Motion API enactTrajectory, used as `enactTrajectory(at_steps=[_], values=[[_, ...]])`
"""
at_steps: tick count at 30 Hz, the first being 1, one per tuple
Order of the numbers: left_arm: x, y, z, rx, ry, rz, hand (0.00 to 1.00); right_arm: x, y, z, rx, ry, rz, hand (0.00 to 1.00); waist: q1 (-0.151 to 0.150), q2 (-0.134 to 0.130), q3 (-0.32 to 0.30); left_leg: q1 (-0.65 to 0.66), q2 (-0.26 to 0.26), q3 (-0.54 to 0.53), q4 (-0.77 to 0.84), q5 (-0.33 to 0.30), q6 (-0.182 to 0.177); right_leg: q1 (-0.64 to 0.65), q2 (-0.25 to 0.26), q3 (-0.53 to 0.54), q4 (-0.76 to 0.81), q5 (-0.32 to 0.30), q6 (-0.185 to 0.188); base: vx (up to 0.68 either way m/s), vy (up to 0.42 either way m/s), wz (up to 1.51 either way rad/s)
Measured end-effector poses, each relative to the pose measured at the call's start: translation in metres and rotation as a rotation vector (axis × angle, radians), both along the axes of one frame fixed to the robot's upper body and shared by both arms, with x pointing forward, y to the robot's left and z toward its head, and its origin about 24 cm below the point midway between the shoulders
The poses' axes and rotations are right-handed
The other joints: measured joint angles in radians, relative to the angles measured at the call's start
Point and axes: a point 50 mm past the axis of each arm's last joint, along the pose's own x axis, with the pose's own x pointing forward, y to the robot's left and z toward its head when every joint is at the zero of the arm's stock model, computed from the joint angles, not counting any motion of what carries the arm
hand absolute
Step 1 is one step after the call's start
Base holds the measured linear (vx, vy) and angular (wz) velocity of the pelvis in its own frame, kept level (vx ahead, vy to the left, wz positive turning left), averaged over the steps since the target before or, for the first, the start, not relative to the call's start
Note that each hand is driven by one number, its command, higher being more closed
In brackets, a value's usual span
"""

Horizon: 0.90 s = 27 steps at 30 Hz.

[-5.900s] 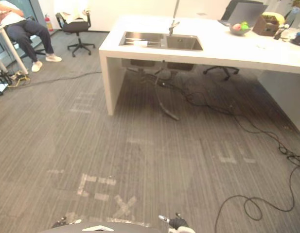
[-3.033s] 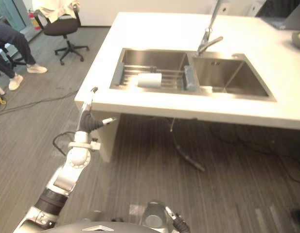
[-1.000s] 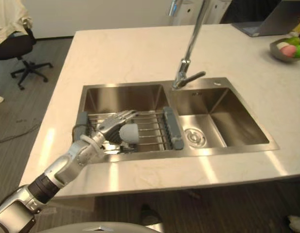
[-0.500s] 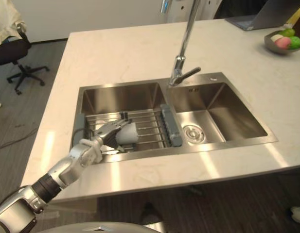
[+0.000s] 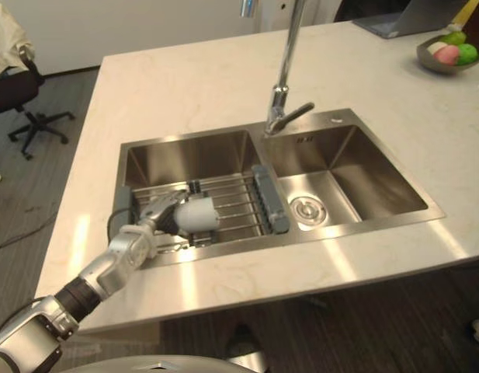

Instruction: Walk over to the sink, pick up the cup, carry it to the dishwasher, place the cup inside the dishwasher, then close the dishwasher door

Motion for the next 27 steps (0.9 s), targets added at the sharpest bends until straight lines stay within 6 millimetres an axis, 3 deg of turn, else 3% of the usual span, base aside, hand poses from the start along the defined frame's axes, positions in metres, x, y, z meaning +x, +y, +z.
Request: enactTrajectory(at_steps=[15,16,27], values=[[0.01,-0.003,0.003,0.087,0.086,-0.035,0.0,-0.002,-0.003,0.001,-0.002,-0.004,-0.035,0.0,-0.014,0.006,0.012,0.02,-0.006,0.011,-0.033,0.01,-0.003,0.01,0.002,0.004,-0.006,0.0,0.0,0.0,-0.001,0.0],[0.011,-0.004,0.004,0.097,0.097,-0.044,1.0,-0.002,-0.004,0.001,-0.003,-0.006,-0.035,0.0,-0.017,0.01,0.013,0.021,-0.006,0.011,-0.036,0.01,-0.003,0.01,0.002,0.004,-0.006,0.0,0.0,0.0,0.0,0.0],[0.013,-0.017,0.018,0.212,0.144,-0.144,1.0,0.003,-0.006,0.002,-0.011,-0.011,-0.006,0.0,-0.035,0.023,0.02,0.034,-0.009,0.009,-0.065,0.023,-0.007,0.012,0.004,0.002,-0.008,-0.003,0.002,0.0,0.0,0.0]])
